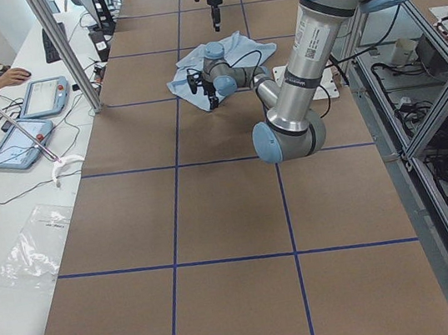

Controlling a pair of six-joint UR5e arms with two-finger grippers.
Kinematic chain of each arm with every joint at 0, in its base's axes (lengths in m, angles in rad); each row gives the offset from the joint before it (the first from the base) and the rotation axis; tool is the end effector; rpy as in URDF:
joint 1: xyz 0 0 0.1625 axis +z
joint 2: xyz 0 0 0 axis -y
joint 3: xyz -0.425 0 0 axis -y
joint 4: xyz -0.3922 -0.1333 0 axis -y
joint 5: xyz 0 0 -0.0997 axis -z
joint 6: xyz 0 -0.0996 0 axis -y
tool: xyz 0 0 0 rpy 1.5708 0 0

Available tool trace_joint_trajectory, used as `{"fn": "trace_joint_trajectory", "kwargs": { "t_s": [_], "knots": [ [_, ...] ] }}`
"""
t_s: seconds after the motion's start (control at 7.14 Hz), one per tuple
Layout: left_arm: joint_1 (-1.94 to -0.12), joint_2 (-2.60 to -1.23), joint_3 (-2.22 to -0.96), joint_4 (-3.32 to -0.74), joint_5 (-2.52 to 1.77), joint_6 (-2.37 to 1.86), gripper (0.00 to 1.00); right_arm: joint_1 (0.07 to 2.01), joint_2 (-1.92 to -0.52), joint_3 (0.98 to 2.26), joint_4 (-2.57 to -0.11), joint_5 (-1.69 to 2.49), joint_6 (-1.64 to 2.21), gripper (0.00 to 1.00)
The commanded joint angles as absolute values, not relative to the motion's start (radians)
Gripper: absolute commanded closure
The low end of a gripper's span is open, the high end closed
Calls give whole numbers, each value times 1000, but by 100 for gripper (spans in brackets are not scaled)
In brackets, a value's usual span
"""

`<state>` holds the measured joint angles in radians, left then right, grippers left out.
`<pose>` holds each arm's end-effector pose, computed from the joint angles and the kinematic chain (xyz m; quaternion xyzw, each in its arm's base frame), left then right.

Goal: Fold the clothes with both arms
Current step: 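Move the left gripper to the shirt edge nearest it and grasp it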

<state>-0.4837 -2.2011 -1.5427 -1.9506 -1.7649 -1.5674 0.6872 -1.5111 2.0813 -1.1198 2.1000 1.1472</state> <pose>0.5758 -0.4313 0.2550 0.0302 0.4761 -0.1644 0.8634 -0.3191 -0.3692 0.3349 0.0548 -0.5211 -0.0160 0.8516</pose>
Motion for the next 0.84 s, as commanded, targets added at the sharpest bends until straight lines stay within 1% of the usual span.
{"fn": "trace_joint_trajectory", "kwargs": {
  "t_s": [0.0,0.14,0.28,0.42,0.56,0.7],
  "knots": [
    [-482,-2203,-1531,-1950,-1763,-1563,18,689,-1506,2082,-1120,2100,1149,0],
    [-483,-2201,-1529,-1950,-1763,-1560,27,692,-1506,2083,-1120,2100,1149,0],
    [-483,-2200,-1529,-1950,-1764,-1557,32,695,-1506,2083,-1120,2102,1147,0],
    [-482,-2200,-1529,-1950,-1766,-1557,33,698,-1506,2083,-1120,2102,1147,0],
    [-482,-2200,-1528,-1950,-1766,-1557,38,698,-1506,2083,-1120,2102,1147,0],
    [-482,-2201,-1529,-1950,-1767,-1555,56,698,-1506,2083,-1120,2102,1147,0]
  ]
}}
